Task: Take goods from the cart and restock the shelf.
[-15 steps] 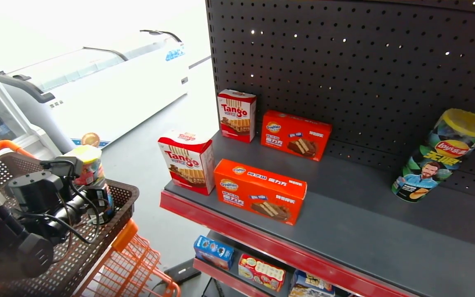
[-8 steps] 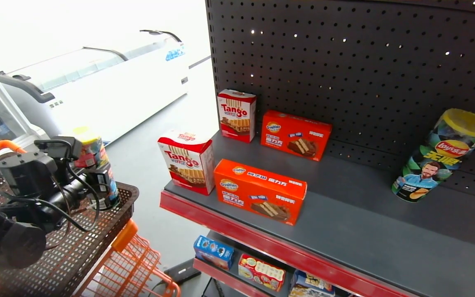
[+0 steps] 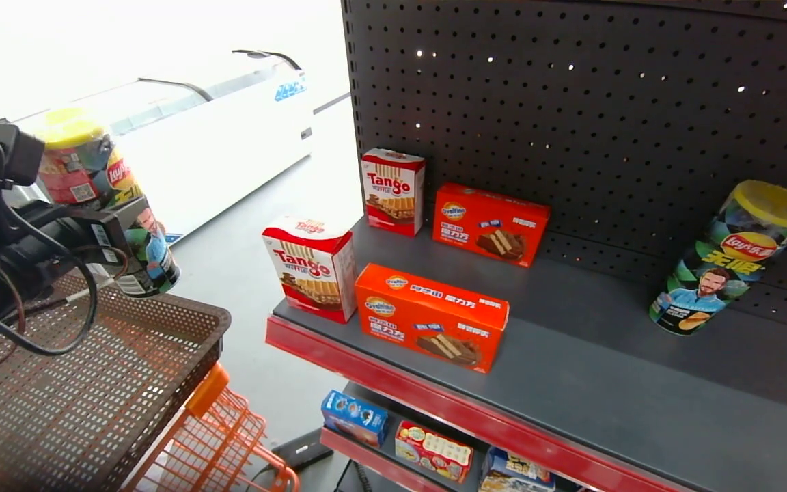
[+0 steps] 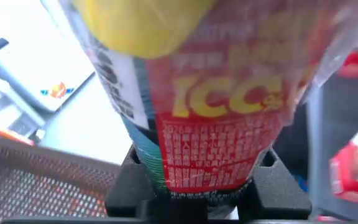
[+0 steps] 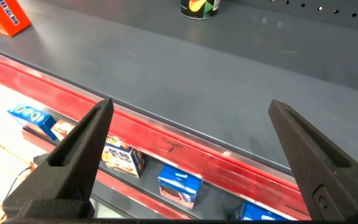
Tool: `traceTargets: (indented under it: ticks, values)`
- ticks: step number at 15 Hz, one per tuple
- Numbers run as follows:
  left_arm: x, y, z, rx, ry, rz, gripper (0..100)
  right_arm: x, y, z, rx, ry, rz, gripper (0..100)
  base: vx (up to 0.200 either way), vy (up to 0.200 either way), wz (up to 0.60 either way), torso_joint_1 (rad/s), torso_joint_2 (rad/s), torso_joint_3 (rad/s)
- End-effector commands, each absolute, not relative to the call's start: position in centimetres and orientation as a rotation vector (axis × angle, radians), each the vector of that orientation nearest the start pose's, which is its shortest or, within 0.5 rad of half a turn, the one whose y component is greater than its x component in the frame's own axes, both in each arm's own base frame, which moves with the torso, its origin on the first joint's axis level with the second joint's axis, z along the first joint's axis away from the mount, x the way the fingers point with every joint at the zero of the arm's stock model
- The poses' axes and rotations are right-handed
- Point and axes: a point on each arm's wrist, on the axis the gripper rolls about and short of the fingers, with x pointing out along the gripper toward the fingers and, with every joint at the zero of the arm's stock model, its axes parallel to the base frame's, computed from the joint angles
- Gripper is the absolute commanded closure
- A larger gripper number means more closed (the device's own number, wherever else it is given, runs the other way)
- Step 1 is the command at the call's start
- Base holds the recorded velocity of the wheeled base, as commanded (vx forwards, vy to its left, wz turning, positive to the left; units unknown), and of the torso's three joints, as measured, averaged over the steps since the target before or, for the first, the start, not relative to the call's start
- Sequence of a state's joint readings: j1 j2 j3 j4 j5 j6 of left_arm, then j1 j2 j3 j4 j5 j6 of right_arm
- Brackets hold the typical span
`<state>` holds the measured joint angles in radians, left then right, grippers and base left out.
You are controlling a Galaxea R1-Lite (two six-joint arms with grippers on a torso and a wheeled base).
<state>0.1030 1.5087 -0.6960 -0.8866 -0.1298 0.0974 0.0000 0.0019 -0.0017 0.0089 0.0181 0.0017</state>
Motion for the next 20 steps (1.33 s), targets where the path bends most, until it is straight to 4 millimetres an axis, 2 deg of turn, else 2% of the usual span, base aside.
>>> traceTargets:
  ticks: [1,3,4,8,15,18,19,20]
  values:
    - [22.7,1.3,26.4,0.112,-0.153,-0.057,100,-2.3,0.0,7.5,0.002,0.011,0.018,0,0.000,0.000,0.00,0.000,0.00,0.000]
    - [20.3,-0.9,26.2,0.075,-0.101,-0.182,100,-2.3,0.0,7.5,0.002,0.011,0.018,0,0.000,0.000,0.00,0.000,0.00,0.000]
    - [18.5,-2.0,26.7,0.051,-0.085,-0.271,100,-2.3,0.0,7.5,0.002,0.011,0.018,0,0.000,0.000,0.00,0.000,0.00,0.000]
    - [14.6,-3.0,26.9,0.037,-0.004,-0.457,100,-2.3,0.0,7.5,0.002,0.011,0.018,0,0.000,0.000,0.00,0.000,0.00,0.000]
    - [13.8,-4.1,27.2,0.005,-0.009,-0.627,100,-2.3,0.0,7.5,0.002,0.011,0.018,0,0.000,0.000,0.00,0.000,0.00,0.000]
    - [13.6,-4.4,26.4,0.009,-0.020,-0.719,100,-2.3,0.0,7.5,0.002,0.011,0.018,0,0.000,0.000,0.00,0.000,0.00,0.000]
    - [13.3,-5.4,25.5,0.008,-0.023,-0.805,100,-2.3,0.0,7.5,0.002,0.011,0.018,0,0.000,0.000,0.00,0.000,0.00,0.000]
    - [13.2,-5.6,25.5,0.008,-0.023,-0.818,100,-2.3,0.0,7.5,0.002,0.011,0.018,0,0.000,0.000,0.00,0.000,0.00,0.000]
